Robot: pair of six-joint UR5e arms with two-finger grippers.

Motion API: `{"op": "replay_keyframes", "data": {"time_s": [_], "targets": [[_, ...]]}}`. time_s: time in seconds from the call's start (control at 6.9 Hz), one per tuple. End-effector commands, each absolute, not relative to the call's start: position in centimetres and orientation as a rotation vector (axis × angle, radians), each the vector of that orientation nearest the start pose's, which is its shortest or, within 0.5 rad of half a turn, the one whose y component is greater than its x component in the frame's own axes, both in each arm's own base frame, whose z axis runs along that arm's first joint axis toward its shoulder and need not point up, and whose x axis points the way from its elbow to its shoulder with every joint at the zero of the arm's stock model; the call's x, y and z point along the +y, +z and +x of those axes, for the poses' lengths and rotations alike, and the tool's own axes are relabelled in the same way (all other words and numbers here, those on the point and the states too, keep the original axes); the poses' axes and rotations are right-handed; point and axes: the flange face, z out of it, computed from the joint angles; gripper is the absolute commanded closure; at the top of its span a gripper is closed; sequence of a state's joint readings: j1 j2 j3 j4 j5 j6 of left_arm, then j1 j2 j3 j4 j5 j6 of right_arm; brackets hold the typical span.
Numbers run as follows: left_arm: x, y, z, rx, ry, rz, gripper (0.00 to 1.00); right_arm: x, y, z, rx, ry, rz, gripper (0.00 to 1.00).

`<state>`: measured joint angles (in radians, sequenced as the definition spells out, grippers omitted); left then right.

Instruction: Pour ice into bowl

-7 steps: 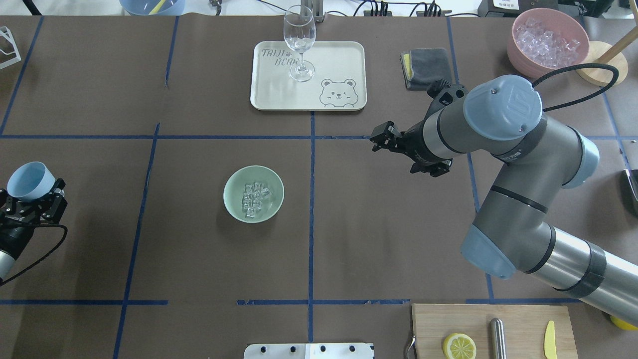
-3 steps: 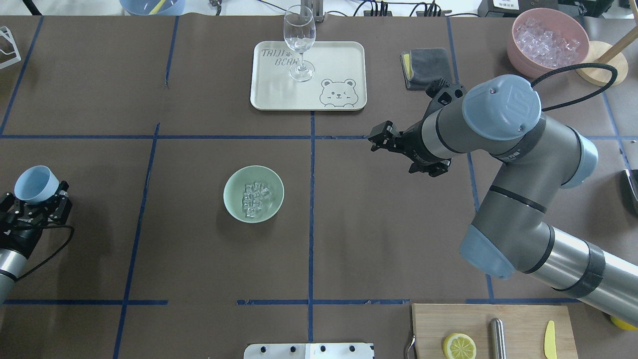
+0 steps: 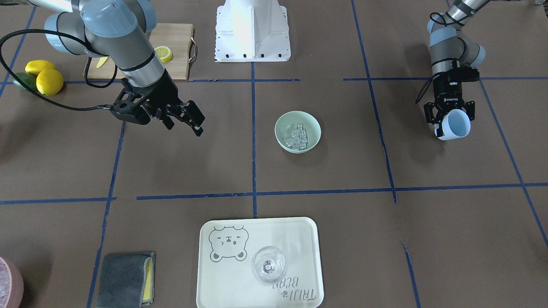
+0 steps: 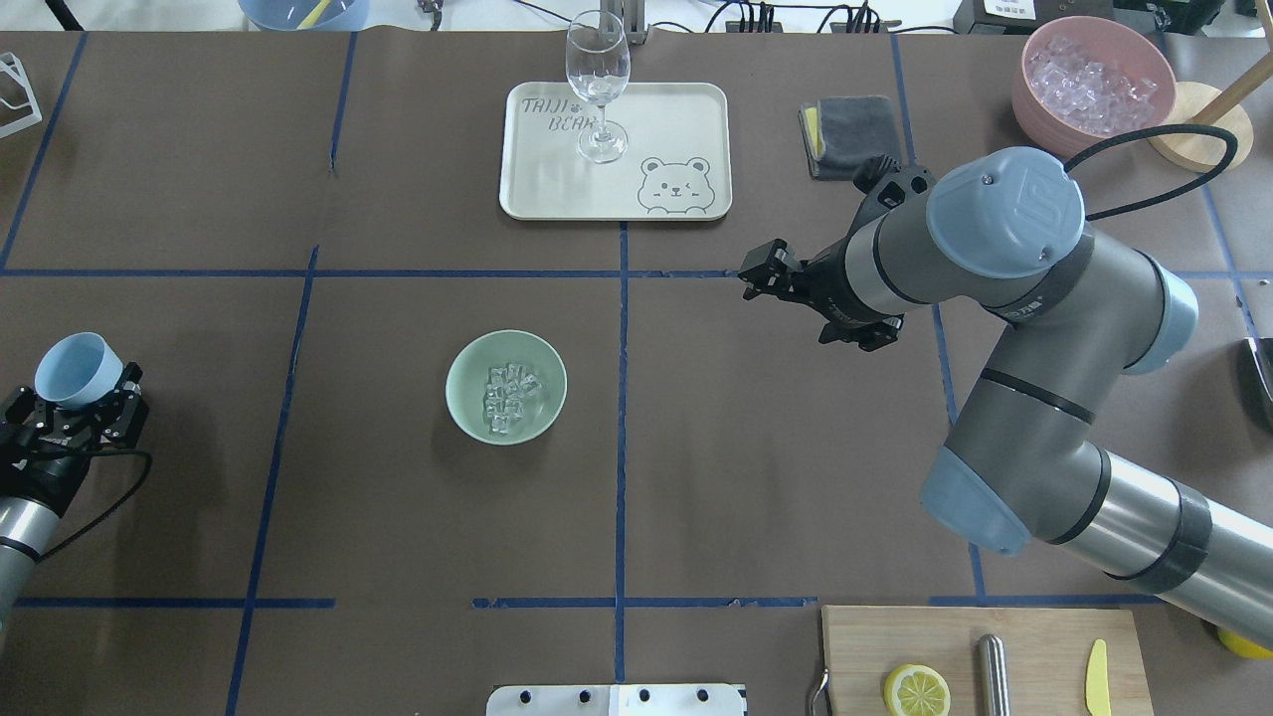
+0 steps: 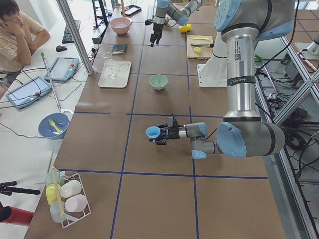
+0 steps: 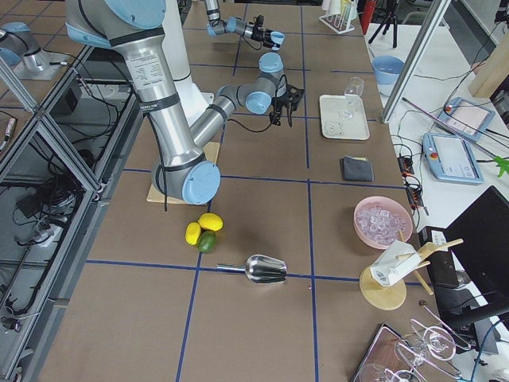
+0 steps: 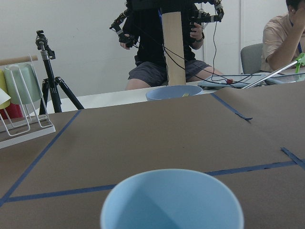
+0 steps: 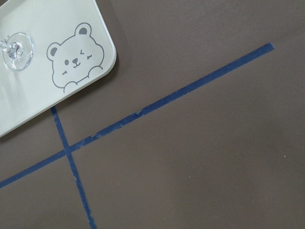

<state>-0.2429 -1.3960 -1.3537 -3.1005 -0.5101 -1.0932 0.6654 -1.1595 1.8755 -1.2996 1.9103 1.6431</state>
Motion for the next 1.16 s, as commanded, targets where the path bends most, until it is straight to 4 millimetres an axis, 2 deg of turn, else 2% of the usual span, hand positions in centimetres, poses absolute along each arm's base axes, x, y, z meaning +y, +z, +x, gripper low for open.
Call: {"op": "replay_keyframes", "data": {"time_s": [0.0,0.15,0.29,0.44,0.73,0.87,1.02], "targets": [[-30.3,66.5,31.1,0.62,-0.405,1.224,0.65,-45.0,26.2,-40.6,-1.039,0.509,-0.009,0.0],[-30.3,66.5,31.1,0.62,-0.405,1.223,0.55,-45.0,26.0,-40.6,-1.042,0.508,-0.008,0.0],[-30.3,66.5,31.2,0.625,-0.406,1.219,0.08,-45.0,26.0,-40.6,-1.042,0.51,-0.009,0.0],[-30.0,66.8,30.7,0.639,-0.378,1.194,0.0,-45.0,25.8,-40.8,-1.044,0.508,-0.009,0.0],[-28.8,67.9,28.5,0.686,-0.304,1.112,0.0,-44.8,25.8,-41.0,-1.044,0.508,-0.013,0.0],[-28.1,68.4,28.1,0.708,-0.255,1.06,0.0,-44.8,25.8,-41.1,-1.045,0.509,-0.016,0.0],[-27.0,67.1,26.1,0.754,-0.194,1.009,0.0,-44.5,25.5,-41.4,-1.049,0.506,-0.02,0.0]]}}
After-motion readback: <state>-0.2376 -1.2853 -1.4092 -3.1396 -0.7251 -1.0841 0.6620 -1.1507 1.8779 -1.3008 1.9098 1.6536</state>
